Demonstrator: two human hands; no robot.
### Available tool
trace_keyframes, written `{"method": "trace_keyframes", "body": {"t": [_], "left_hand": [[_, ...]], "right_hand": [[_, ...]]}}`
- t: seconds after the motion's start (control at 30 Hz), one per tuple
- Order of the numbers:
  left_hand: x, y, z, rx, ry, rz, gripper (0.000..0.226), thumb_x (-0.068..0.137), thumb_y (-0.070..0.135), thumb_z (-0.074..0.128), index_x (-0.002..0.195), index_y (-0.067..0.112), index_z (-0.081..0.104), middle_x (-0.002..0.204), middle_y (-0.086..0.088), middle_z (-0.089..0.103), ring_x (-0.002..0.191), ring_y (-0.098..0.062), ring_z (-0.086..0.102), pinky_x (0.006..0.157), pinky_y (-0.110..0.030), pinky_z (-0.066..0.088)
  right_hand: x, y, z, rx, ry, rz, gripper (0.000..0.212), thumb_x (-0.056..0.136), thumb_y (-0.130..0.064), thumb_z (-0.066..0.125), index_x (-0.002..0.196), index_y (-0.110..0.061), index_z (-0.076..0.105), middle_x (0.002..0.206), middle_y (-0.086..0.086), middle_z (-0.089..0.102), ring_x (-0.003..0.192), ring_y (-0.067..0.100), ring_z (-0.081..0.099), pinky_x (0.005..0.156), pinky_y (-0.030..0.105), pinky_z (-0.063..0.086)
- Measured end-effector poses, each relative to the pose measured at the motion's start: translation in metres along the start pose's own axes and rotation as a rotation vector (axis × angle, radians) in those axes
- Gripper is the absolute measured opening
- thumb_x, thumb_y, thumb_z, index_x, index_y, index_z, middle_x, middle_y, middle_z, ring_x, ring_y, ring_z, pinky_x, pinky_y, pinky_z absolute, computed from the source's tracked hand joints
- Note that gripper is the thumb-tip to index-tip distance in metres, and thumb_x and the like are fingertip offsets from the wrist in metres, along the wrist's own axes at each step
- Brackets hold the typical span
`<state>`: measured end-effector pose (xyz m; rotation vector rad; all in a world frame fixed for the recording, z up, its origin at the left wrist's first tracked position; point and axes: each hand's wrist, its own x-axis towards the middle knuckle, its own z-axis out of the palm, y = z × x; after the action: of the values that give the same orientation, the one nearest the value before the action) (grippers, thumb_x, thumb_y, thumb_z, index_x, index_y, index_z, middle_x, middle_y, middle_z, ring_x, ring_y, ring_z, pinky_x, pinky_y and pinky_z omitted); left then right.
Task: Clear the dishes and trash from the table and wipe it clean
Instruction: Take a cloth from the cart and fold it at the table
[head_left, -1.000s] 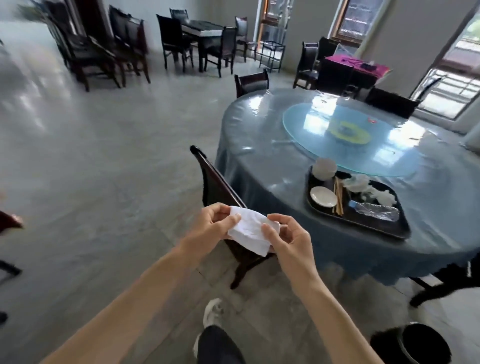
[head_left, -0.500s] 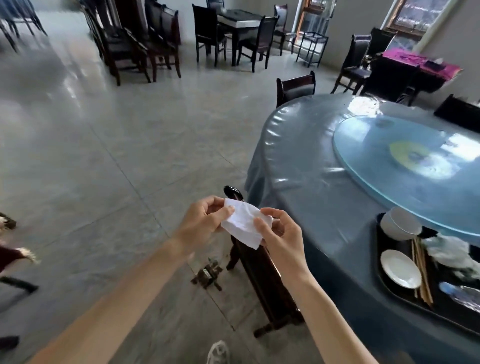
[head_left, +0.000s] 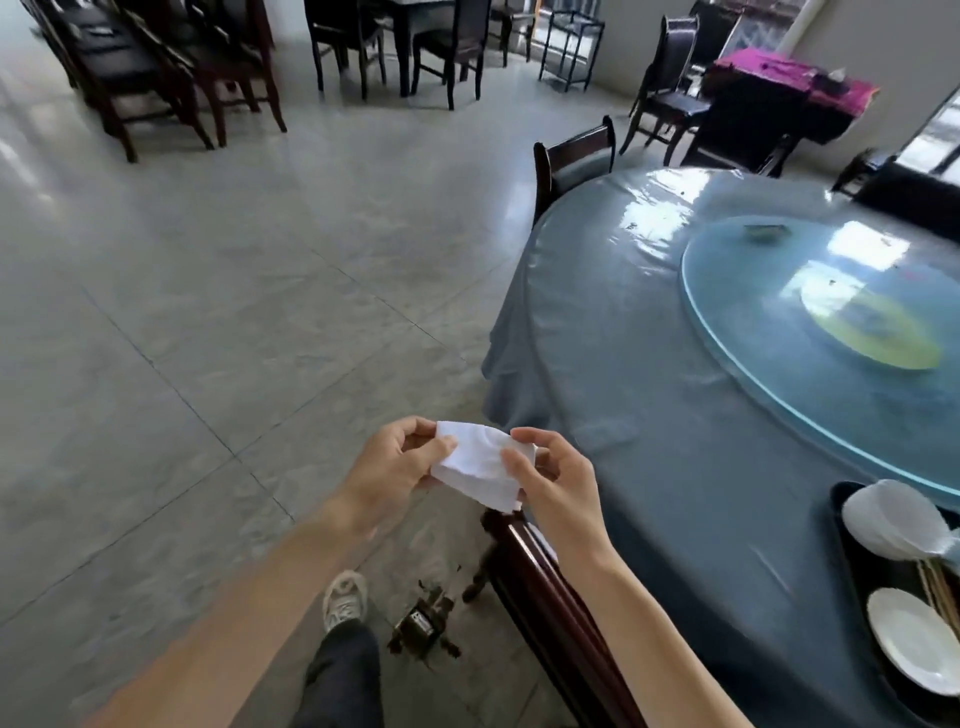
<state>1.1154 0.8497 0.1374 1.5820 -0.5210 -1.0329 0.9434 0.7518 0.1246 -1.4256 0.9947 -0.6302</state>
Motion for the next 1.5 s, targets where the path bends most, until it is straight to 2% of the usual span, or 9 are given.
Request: {"method": "trace_keyframes", "body": {"t": [0.13, 0.27, 0.47, 0.77, 0.87, 1.0, 1.1, 1.27, 1.5], "left_hand": [[0.087, 0.022, -0.034, 0.065, -0.129, -0.019, 0.018, 0.095, 0.018, 0.070, 0.108, 0.006, 0.069, 0.106, -0.017, 0.073, 0.091, -0.018, 0.069, 0.087, -0.037, 0.062], [0.154, 0.052, -0.055, 0.079, -0.252, -0.062, 0.029, 0.087, 0.024, 0.077, 0.108, 0.006, 0.069, 0.100, -0.010, 0.074, 0.091, -0.018, 0.068, 0.090, -0.038, 0.061], [0.228, 0.060, -0.041, 0.158, -0.454, -0.144, 0.014, 0.089, 0.012, 0.076, 0.103, 0.011, 0.075, 0.090, 0.000, 0.078, 0.078, -0.008, 0.070, 0.071, -0.021, 0.058], [0.325, 0.056, 0.069, 0.313, -0.673, -0.154, 0.016, 0.091, 0.004, 0.072, 0.107, 0.004, 0.072, 0.094, -0.007, 0.076, 0.086, -0.021, 0.068, 0.070, -0.028, 0.056], [0.367, 0.068, 0.124, 0.361, -0.764, -0.095, 0.023, 0.090, 0.011, 0.074, 0.112, 0.010, 0.071, 0.102, -0.010, 0.076, 0.087, -0.020, 0.068, 0.078, -0.038, 0.056], [0.417, 0.074, 0.197, 0.422, -0.840, -0.040, 0.030, 0.082, 0.019, 0.075, 0.111, 0.023, 0.071, 0.094, -0.007, 0.073, 0.079, -0.017, 0.065, 0.068, -0.032, 0.053], [0.448, 0.054, 0.231, 0.536, -0.882, -0.079, 0.032, 0.079, 0.021, 0.072, 0.110, 0.027, 0.070, 0.095, -0.006, 0.074, 0.082, -0.020, 0.067, 0.071, -0.034, 0.057], [0.475, 0.009, 0.235, 0.859, -0.908, -0.107, 0.028, 0.073, 0.023, 0.070, 0.101, 0.028, 0.066, 0.097, 0.000, 0.075, 0.091, -0.020, 0.072, 0.080, -0.035, 0.058], [0.465, -0.019, 0.226, 1.093, -0.915, 0.274, 0.042, 0.084, 0.013, 0.066, 0.123, 0.021, 0.054, 0.112, 0.001, 0.050, 0.103, -0.015, 0.053, 0.083, -0.030, 0.044]], "right_hand": [[0.062, -0.014, 0.040, 0.022, 0.133, 0.033, 0.014, 0.096, -0.024, 0.072, 0.109, -0.030, 0.073, 0.079, -0.004, 0.068, 0.073, 0.006, 0.063, 0.067, 0.023, 0.054], [0.109, -0.027, 0.072, 0.066, 0.248, 0.078, 0.015, 0.096, -0.028, 0.072, 0.110, -0.031, 0.073, 0.086, -0.006, 0.069, 0.081, 0.008, 0.066, 0.071, 0.025, 0.056], [0.145, -0.018, 0.074, 0.069, 0.490, 0.174, 0.017, 0.098, -0.030, 0.069, 0.113, -0.035, 0.073, 0.107, -0.009, 0.073, 0.101, 0.009, 0.068, 0.084, 0.025, 0.057], [0.211, 0.012, 0.021, 0.143, 0.820, 0.286, 0.027, 0.098, -0.021, 0.066, 0.121, -0.035, 0.068, 0.121, -0.011, 0.070, 0.116, 0.008, 0.064, 0.107, 0.038, 0.052], [0.245, 0.013, -0.019, 0.166, 0.924, 0.263, 0.029, 0.098, -0.020, 0.066, 0.124, -0.034, 0.066, 0.122, -0.010, 0.067, 0.112, 0.005, 0.064, 0.100, 0.031, 0.054], [0.289, 0.027, -0.069, 0.173, 1.060, 0.248, 0.043, 0.096, -0.012, 0.067, 0.131, -0.036, 0.058, 0.114, -0.015, 0.069, 0.102, 0.002, 0.067, 0.088, 0.025, 0.056], [0.310, 0.054, -0.085, 0.226, 1.094, 0.360, 0.047, 0.097, -0.008, 0.064, 0.129, -0.039, 0.049, 0.111, -0.023, 0.068, 0.098, -0.009, 0.065, 0.087, 0.021, 0.053], [0.320, 0.101, -0.075, 0.385, 1.074, 0.624, 0.039, 0.096, -0.003, 0.064, 0.122, -0.029, 0.054, 0.118, -0.005, 0.068, 0.097, -0.003, 0.064, 0.078, 0.014, 0.050], [0.322, 0.117, -0.064, 0.409, 1.006, 0.722, 0.027, 0.094, -0.012, 0.066, 0.113, -0.031, 0.064, 0.109, -0.010, 0.070, 0.101, 0.007, 0.068, 0.099, 0.037, 0.057]]}}
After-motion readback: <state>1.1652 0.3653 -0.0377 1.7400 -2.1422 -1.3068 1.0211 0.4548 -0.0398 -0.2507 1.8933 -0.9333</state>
